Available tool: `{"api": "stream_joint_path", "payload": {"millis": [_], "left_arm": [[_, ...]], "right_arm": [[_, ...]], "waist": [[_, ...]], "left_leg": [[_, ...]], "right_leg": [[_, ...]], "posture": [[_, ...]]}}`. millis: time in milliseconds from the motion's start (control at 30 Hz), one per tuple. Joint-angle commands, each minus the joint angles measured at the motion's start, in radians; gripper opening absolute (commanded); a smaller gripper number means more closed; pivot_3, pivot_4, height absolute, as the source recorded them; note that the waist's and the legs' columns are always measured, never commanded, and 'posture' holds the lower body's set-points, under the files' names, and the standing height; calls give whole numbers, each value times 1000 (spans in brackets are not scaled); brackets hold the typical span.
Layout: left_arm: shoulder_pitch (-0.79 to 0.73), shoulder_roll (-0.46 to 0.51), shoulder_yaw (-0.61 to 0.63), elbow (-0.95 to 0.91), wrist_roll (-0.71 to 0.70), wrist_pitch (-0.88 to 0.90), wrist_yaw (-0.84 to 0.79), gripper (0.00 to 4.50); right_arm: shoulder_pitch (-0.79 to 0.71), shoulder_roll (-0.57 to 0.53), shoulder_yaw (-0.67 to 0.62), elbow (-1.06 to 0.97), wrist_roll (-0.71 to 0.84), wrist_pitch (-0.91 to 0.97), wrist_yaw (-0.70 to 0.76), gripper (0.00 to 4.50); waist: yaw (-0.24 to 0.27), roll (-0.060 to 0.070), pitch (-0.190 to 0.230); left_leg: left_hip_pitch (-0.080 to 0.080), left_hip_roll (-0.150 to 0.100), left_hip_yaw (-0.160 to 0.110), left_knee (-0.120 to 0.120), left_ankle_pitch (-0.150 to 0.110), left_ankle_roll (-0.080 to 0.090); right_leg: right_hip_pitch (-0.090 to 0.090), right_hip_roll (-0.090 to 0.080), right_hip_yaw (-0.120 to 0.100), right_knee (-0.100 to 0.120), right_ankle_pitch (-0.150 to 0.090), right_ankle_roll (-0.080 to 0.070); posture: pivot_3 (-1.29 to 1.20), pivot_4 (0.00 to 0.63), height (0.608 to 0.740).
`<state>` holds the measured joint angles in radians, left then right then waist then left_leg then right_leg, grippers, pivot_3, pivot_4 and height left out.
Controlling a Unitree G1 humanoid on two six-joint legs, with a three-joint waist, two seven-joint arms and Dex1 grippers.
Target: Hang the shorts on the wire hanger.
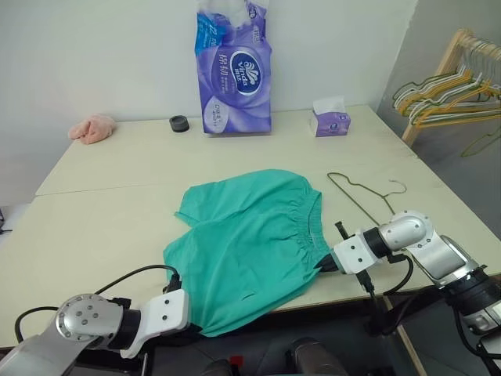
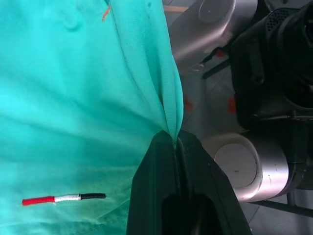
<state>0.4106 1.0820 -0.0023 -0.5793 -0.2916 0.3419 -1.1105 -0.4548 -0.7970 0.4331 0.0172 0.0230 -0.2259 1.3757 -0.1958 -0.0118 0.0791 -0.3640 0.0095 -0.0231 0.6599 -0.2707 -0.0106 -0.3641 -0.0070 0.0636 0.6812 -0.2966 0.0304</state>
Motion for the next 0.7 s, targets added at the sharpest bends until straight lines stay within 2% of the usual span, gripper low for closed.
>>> {"api": "stream_joint_path", "payload": {"millis": [33, 67, 167, 367, 500, 700], "left_arm": [[4, -16, -3, -30, -24, 21, -2, 0], [7, -18, -3, -34, -32, 31, -5, 472], [8, -24, 3, -49, -51, 51, -8, 1245], [-1, -55, 30, -76, -136, 110, -6, 3135], [-89, -154, 81, -81, -244, 165, 72, 4388], [-279, -305, 122, -34, -339, 248, 226, 4465]], "right_arm": [[2, -21, -16, -63, 33, 42, 45, 30], [4, -32, -12, -72, 34, 49, 66, 424], [10, -57, -12, -85, 30, 42, 97, 1249], [17, -111, -45, -116, 120, 107, 165, 3332], [-20, -111, -129, -70, 196, 242, 108, 3343], [-62, -45, -318, 54, 261, 431, -103, 3343]], "waist": [[0, 0, 0], [0, 0, 0], [0, 0, 0], [0, 0, 0], [1, 0, 0], [2, -2, -1]], "left_leg": [[0, 0, 0, 0, 0, 0], [0, 0, 0, 0, 0, 0], [0, 0, 0, 0, 0, 0], [0, 0, 0, 0, 0, 0], [0, 0, 0, 1, 0, 0], [0, -1, 0, 1, 0, 0]], "right_leg": [[0, 0, 0, 0, 0, 0], [0, 0, 0, 0, 0, 0], [0, 0, 0, 0, 0, 0], [0, 0, 0, 0, 0, 0], [0, 0, 0, 0, 0, 0], [1, 1, 1, 0, 1, 1]], "posture": [[-195, 35, 740], [-195, 35, 740], [-199, 35, 740], [-197, 35, 740], [-194, 32, 740], [-200, 29, 740]]}}
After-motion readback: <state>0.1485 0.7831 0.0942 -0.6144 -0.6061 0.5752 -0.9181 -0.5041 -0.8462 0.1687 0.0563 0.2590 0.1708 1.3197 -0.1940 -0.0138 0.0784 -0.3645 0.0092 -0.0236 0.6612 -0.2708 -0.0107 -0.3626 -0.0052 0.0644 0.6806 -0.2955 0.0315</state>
